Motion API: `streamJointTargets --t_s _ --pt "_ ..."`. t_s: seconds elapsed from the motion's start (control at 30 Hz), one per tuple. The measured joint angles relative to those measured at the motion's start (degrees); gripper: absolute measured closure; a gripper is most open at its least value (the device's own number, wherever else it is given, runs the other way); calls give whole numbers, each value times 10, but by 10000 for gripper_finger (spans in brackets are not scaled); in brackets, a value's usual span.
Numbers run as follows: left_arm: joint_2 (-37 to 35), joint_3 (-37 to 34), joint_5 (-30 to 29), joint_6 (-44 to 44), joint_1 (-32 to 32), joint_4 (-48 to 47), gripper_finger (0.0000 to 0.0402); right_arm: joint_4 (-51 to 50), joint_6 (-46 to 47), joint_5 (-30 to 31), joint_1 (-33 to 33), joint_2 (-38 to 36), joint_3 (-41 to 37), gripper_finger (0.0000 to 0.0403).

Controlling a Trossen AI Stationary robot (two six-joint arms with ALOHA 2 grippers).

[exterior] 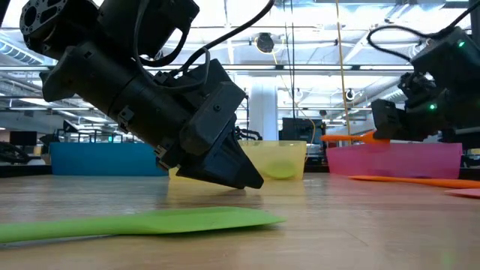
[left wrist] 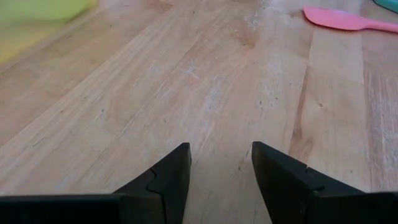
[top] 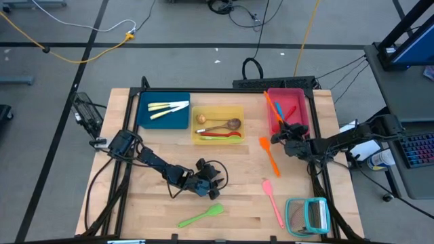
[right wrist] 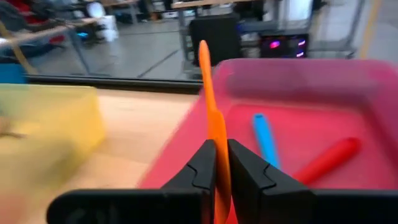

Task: Pick & Place Kitchen Items
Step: Put the left orange spatula into the red bin

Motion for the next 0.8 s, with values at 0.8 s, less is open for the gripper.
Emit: streamJointTargets --t_s 0.8 --pt "0 0 -13 -7 0 0 222 -93 -21 -76 -98 -1 29 390"
